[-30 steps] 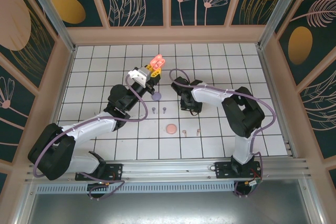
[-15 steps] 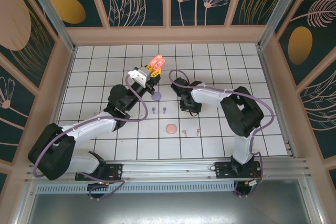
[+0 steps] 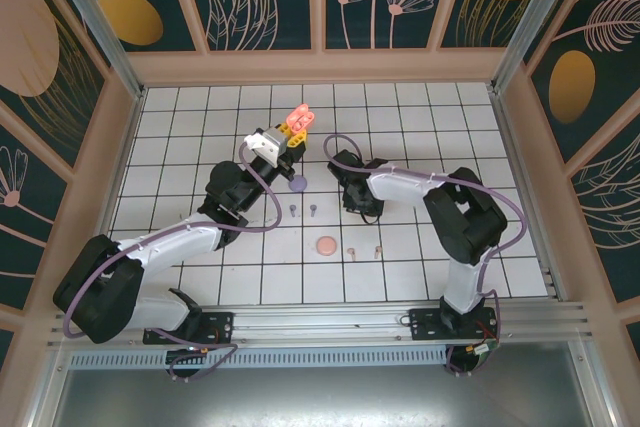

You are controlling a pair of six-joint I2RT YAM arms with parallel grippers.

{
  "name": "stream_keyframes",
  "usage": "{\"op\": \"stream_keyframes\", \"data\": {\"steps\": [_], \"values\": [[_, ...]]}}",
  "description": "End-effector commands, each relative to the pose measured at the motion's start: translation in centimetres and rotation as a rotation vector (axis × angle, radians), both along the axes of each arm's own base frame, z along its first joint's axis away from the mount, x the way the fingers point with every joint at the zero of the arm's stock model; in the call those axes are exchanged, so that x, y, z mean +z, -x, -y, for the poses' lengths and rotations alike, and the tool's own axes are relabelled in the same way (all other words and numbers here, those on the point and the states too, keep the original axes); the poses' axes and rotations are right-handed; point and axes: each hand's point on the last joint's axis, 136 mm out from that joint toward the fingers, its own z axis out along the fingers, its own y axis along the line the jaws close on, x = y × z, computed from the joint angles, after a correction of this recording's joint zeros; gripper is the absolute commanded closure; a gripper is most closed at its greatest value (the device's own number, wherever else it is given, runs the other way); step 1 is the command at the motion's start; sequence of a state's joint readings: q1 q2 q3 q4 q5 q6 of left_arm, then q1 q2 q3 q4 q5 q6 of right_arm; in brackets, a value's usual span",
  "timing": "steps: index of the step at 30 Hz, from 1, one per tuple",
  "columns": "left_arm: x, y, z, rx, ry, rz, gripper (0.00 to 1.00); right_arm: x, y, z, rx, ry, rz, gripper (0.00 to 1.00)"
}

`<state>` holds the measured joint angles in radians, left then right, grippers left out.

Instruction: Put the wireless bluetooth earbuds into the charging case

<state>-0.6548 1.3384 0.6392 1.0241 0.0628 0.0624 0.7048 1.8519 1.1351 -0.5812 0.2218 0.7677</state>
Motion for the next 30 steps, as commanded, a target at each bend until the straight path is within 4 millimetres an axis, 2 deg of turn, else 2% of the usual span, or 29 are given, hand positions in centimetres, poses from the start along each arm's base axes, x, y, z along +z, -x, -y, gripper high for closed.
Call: {"op": "stream_keyframes", "data": {"steps": [1, 7, 15, 18, 21, 30], "values": [[0.7, 0.4, 0.3, -0.022, 0.033, 0.024, 1.0, -1.9, 1.8, 2.2, -0.015, 0.055, -0.075, 0.7], [0.8, 0.4, 0.4, -0.025, 0.037, 0.023, 1.0, -0.7, 1.4, 1.9, -0.001, 0.025, -0.03, 0.72], [1.2, 0.5, 0.3, -0.025, 0.043, 0.025, 1.0, 4.7, -0.4, 1.1, 0.012, -0.048, 0.11, 0.72], [1.3, 0.5, 0.3, -0.025, 0.043, 0.028, 1.0, 7.4, -1.1, 0.7, 0.021, -0.083, 0.171, 0.73], [1.5, 0.6, 0.2, -0.022, 0.044, 0.032, 1.0, 11.0, -2.0, 0.1, 0.033, -0.131, 0.253, 0.73], [2.4, 0.5, 0.5, -0.031, 0.048, 0.05, 1.0, 24.3, -4.5, -1.4, 0.121, -0.258, 0.543, 0.73]]}}
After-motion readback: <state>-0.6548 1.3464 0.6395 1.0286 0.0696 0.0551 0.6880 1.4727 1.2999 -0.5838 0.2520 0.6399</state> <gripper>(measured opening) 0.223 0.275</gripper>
